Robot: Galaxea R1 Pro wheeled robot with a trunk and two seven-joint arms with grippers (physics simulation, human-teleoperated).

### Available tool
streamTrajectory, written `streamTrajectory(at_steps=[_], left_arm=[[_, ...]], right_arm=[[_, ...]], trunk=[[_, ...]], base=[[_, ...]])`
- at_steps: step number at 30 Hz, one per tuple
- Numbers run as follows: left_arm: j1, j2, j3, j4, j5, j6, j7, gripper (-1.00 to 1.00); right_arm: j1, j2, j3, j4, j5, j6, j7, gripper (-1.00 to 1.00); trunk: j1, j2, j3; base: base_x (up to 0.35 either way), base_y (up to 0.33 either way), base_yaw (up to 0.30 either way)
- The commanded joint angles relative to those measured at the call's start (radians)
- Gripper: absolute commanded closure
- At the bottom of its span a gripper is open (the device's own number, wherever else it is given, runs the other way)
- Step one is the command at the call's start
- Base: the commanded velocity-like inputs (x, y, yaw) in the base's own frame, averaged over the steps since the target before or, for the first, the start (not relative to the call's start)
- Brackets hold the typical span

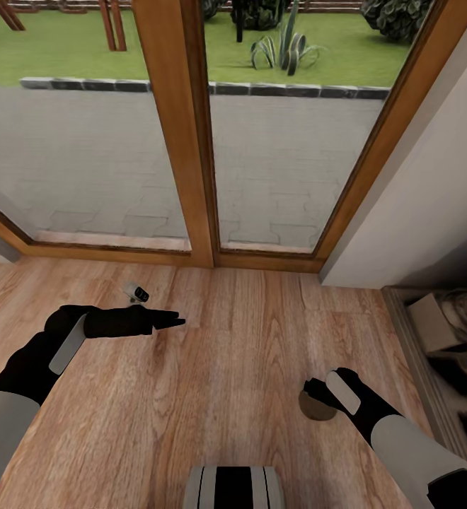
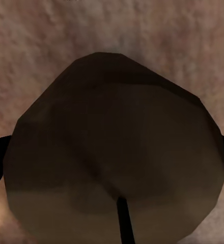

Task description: Place each of the two pumpkins and all three candles from the living room inside a cabinet in the living room (use any cabinet), then make sure every cabinet is closed, and position the cauldron so it is next to a table in the living room.

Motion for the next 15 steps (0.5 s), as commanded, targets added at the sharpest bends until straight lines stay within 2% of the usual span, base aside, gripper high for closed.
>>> streamTrajectory(at_steps=[1, 7, 15], left_arm=[[-0.001, 0.001, -0.002, 0.000, 0.003, 0.009, -0.002, -1.00], [-0.001, 0.001, -0.002, 0.002, 0.003, 0.009, -0.002, -1.00], [-0.001, 0.001, -0.003, 0.002, 0.002, 0.009, -0.002, -1.00]], right_arm=[[0.000, -0.001, 0.008, -0.002, -0.011, 0.001, -0.010, 1.00], [0.000, -0.001, 0.008, -0.002, -0.011, 0.001, -0.009, 1.00], [0.000, -0.001, 0.008, -0.002, -0.011, 0.000, -0.010, 1.00]], trunk=[[0.000, 0.000, -0.001], [0.000, 0.000, -0.001], [-0.004, 0.002, 0.030]], base=[[0.000, 0.000, 0.000], [0.000, 0.000, 0.000], [0.000, 0.000, 0.000]])
